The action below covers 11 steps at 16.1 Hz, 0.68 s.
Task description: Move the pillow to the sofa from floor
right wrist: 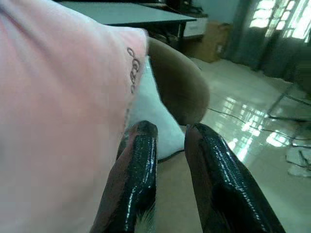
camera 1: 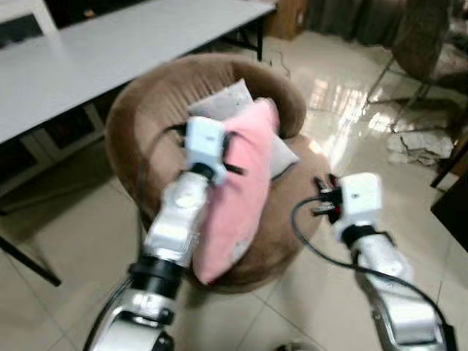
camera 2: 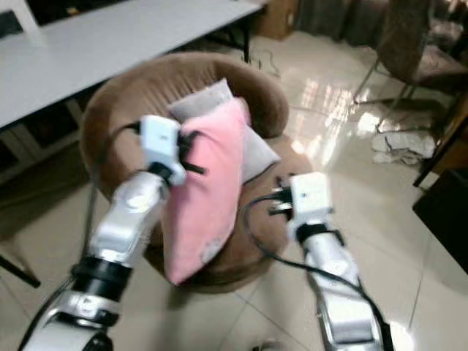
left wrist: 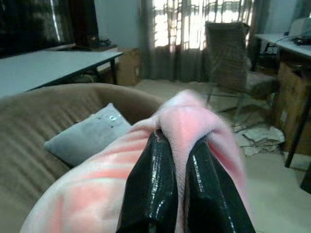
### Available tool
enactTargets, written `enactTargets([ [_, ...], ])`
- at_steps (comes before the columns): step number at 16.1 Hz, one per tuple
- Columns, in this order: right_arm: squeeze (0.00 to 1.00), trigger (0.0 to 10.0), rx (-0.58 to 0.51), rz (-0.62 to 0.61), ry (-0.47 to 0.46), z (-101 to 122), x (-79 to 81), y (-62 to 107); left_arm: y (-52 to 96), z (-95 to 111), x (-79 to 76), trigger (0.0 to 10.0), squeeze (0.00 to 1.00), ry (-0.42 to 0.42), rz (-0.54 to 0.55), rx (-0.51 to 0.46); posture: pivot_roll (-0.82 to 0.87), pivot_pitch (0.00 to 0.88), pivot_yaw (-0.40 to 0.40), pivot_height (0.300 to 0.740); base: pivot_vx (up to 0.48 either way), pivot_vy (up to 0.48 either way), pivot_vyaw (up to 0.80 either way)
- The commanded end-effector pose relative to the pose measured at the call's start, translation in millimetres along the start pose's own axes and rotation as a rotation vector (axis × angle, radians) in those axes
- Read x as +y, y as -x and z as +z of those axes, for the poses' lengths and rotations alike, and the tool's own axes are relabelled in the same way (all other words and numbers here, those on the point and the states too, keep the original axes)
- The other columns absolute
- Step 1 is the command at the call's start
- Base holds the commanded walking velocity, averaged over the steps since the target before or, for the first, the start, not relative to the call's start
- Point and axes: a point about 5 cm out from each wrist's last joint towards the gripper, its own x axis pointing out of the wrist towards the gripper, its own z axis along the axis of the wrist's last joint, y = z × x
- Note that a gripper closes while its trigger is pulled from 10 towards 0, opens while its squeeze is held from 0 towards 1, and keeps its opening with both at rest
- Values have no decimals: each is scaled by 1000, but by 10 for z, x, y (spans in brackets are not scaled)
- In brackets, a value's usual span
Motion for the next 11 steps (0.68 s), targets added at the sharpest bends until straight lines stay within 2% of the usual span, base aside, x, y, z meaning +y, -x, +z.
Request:
enactTargets([
  [1,0,10000,-5,22,-5,27,65,-22,-11,116,153,10000,0,-23,45,-51,-78,51,44,740,356,0,0],
  [3,0,10000,-10,55,20,33,89,-22,-14,121,176,10000,0,-23,55,-52,-76,51,40,740,356,0,0],
  [7,0,10000,-9,73,29,32,119,-20,-11,121,182,10000,0,-25,59,-52,-75,52,39,740,355,0,678],
  [11,0,10000,2,33,11,12,68,-9,-31,103,140,10000,0,-26,15,-40,-78,60,39,740,352,0,0],
])
